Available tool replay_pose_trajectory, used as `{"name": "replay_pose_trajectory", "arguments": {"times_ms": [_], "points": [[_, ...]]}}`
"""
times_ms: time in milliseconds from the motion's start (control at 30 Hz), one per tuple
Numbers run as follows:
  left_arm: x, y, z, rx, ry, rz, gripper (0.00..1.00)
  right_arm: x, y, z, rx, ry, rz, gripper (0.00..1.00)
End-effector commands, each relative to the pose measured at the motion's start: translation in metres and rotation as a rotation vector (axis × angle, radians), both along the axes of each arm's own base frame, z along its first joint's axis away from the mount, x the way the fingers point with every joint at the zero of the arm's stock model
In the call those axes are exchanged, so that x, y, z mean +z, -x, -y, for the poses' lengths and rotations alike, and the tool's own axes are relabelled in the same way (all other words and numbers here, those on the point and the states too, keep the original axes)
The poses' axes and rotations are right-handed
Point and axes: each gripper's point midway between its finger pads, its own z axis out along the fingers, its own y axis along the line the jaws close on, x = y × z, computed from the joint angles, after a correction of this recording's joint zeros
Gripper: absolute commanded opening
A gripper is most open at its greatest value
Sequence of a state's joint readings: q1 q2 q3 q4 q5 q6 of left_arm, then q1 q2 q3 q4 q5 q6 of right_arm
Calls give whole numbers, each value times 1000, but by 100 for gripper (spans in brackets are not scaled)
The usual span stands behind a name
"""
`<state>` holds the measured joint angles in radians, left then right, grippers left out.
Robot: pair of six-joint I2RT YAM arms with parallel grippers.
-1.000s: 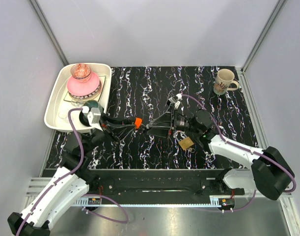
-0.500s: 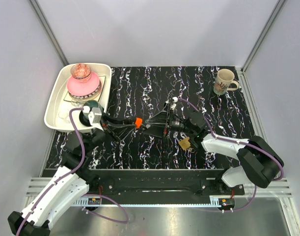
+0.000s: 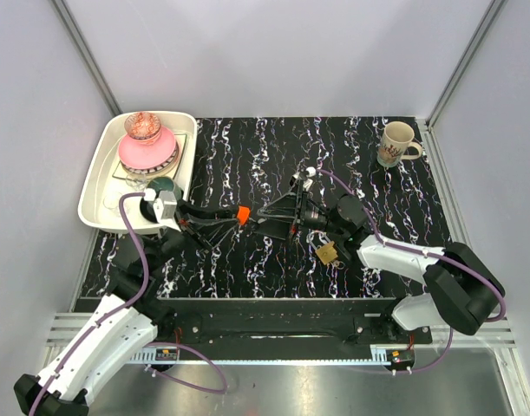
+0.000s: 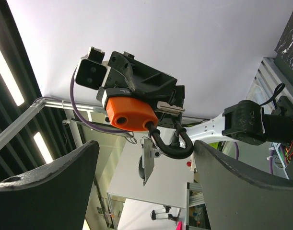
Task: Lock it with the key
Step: Adjust the lock.
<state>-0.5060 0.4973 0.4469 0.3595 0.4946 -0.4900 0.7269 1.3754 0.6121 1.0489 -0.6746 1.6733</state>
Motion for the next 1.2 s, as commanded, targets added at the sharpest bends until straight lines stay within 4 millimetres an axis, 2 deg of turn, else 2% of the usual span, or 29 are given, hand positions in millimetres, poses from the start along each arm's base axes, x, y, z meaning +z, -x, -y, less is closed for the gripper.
{"name": "replay_pose_trajectory", "arguments": {"times_ms": [0,167,400,533,633,833,1033,1067,1167], "points": [[27,1,-3,17,40,110,0,24,13,2,30,-62,76,86],[26,0,-2,12,34,108,0,34,18,-2,55,-75,107,86],[40,5,-4,14,24,153,0,27,19,-9,84,-71,92,86],[37,3,-2,7,5,145,0,32,19,-9,88,-92,100,86],[30,1,2,-8,-7,125,0,43,20,-7,78,-121,124,85],[14,-1,3,-10,-11,92,0,57,24,-4,68,-127,192,69],[8,-1,1,1,-10,83,0,51,24,-5,38,-52,246,56],[7,-1,1,0,-11,79,0,44,21,-6,29,-18,230,55],[8,2,1,-8,-14,82,0,41,22,-5,16,16,252,46]]}}
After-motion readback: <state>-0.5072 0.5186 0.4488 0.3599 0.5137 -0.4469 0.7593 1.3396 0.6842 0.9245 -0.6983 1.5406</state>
